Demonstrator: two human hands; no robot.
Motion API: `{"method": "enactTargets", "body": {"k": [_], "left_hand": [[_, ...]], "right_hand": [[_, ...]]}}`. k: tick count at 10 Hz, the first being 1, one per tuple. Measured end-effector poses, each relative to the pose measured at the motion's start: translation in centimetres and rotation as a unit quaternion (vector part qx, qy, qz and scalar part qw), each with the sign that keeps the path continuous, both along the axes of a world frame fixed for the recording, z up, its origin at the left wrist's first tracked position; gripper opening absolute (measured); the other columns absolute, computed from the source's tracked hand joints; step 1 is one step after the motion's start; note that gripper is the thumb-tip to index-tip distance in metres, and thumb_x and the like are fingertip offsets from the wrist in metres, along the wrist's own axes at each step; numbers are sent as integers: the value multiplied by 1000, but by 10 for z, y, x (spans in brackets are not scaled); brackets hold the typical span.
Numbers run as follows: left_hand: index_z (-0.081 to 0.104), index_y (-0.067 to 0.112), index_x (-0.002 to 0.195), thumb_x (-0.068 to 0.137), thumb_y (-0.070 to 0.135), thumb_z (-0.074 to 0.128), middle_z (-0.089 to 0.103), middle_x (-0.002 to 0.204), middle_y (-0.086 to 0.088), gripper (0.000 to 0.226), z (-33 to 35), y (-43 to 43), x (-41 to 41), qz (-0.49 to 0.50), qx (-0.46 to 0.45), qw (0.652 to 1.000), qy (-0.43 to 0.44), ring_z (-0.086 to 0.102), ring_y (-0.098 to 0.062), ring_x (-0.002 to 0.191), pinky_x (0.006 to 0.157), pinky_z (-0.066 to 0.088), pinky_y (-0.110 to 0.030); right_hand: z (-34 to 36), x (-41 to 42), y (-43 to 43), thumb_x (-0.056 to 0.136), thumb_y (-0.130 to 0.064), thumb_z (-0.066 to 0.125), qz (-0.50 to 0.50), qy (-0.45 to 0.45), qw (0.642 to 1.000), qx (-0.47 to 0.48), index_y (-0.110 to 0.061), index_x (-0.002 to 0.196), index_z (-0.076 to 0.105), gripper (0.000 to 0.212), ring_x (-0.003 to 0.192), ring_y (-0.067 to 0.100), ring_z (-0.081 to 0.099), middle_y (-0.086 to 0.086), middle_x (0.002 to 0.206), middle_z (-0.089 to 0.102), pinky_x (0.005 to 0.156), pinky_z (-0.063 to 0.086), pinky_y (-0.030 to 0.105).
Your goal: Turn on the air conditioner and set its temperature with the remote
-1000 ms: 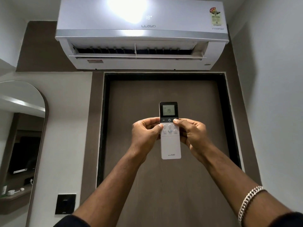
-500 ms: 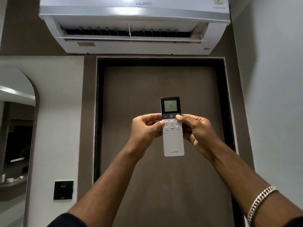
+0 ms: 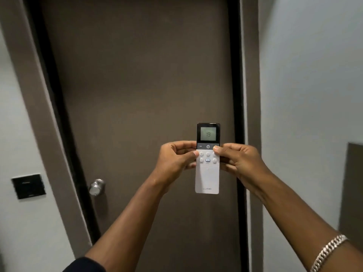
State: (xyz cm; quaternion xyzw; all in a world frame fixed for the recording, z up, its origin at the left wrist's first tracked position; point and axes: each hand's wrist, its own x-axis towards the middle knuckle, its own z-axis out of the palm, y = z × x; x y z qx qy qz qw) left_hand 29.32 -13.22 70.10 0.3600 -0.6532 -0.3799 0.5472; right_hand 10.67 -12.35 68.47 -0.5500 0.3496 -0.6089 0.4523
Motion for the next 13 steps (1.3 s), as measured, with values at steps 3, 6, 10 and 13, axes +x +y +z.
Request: {"method": "enactTargets", "body": {"k": [3,6,10,13], "left_hand": [[67,3,106,85,-3,60,73,101,-15,23,-219,-21,-147,-70,240,963,-97,72,-14,80,65,60,-27],[70,4,101,85,1,61,73,106,-14,19,-460,21,-258,-143,409,881,-190,73,-20,83,78,61,-37],[72,9,102,81,4,63,73,108,-13,24,-722,118,-331,-172,435,796,-384,68,-30,98,89,56,-45],[68,6,110,85,3,52,69,116,-16,29,-735,126,-324,-246,403,776,-418,62,-32,109,99,49,-39]], "right_hand": [[-239,-124,20,80,-15,73,-169,-35,952,255,-6,89,74,13,76,14,76,6,81,80,66,60,24],[-464,-205,104,87,-12,66,-268,-84,847,452,0,101,66,19,88,23,73,19,110,72,76,61,31],[-720,-244,201,84,-10,67,-336,-101,664,661,-6,90,67,8,90,31,70,24,116,68,73,60,39],[-759,-235,207,81,-42,65,-313,200,601,707,-14,96,75,33,87,18,66,2,100,75,71,43,18]]}}
